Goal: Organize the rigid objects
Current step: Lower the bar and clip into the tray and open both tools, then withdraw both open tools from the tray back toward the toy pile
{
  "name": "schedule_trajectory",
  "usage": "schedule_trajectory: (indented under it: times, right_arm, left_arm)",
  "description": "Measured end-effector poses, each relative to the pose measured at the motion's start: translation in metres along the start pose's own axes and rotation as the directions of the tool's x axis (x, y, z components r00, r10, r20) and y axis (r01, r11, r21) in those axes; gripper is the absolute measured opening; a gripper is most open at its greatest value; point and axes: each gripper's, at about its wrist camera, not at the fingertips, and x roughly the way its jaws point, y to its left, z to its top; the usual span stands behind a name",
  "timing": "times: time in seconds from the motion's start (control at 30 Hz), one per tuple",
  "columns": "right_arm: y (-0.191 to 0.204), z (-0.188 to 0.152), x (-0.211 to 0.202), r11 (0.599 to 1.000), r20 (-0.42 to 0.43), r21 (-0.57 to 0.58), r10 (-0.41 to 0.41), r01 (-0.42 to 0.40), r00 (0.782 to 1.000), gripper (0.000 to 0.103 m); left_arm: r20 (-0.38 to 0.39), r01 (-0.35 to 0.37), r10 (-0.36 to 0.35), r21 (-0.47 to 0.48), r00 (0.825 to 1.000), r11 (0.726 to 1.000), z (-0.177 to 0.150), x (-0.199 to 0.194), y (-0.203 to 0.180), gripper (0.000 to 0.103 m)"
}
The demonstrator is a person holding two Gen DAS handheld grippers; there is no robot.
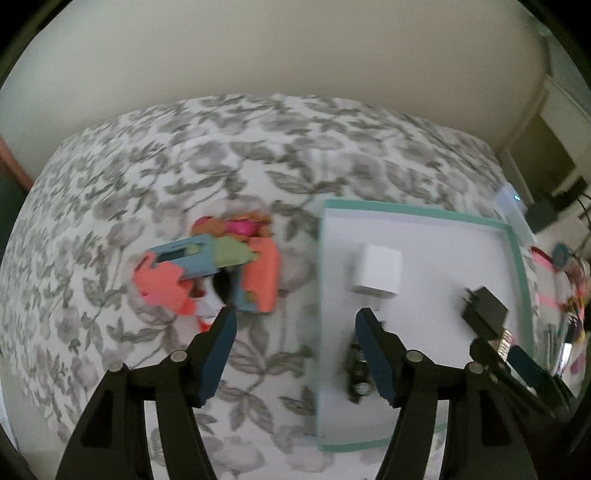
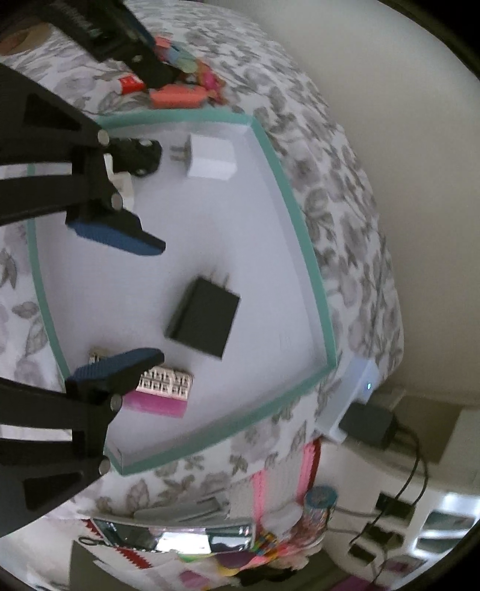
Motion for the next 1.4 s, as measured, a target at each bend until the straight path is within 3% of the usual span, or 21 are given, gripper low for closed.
schedule_trajectory:
  times: [0.1,0.2,0.33,0.6,0.63,1.1,1.23,1.4]
  right_arm:
    - [0.013,-0.004,0.001,0.999,-0.007,-0.044,0.001,-0.002,1.000,0.067]
    - [0.021,-0.006,0.002,0.998,-0.021,-0.069,0.010,-0.012,1.000,0.074]
    - [0.028,-0.010,0.000,0.996,-0.031,-0.086,0.019,-0.022,0.999,0.085]
    - [0.036,-0.017,-0.008,0.994,-0.033,-0.111,0.018,-0.022,0.999,0.095]
    - [0.037,-0.018,-0.008,0.993,-0.033,-0.113,0.019,-0.022,0.999,0.102]
    - [0.043,-0.022,-0.015,0.994,-0.014,-0.097,0.057,-0.058,0.998,0.103]
    - [0.055,-0.005,-0.012,0.993,0.006,-0.109,0.047,-0.047,0.999,0.103]
    - [0.077,0.025,-0.007,0.988,0.007,-0.120,0.103,-0.101,0.995,0.103]
  left_arm:
    - [-0.011,-0.016,0.015,-0.044,1.000,0.999,-0.001,0.003,0.016,0.070]
    - [-0.008,-0.040,0.040,-0.075,0.999,0.996,-0.001,0.004,0.028,0.087]
    - [-0.007,-0.061,0.061,-0.101,0.998,0.993,-0.003,0.002,0.040,0.087]
    - [0.002,-0.110,0.111,-0.135,0.994,0.985,-0.009,-0.001,0.054,0.092]
    - [0.005,-0.116,0.117,-0.137,0.993,0.984,-0.010,-0.002,0.055,0.095]
    - [0.062,-0.129,0.140,-0.148,0.988,0.980,-0.009,-0.010,0.068,0.097]
    - [0.039,-0.121,0.128,-0.152,0.991,0.981,0.009,0.001,0.075,0.097]
    - [0.110,-0.106,0.132,-0.217,0.985,0.970,0.032,-0.008,0.098,0.097]
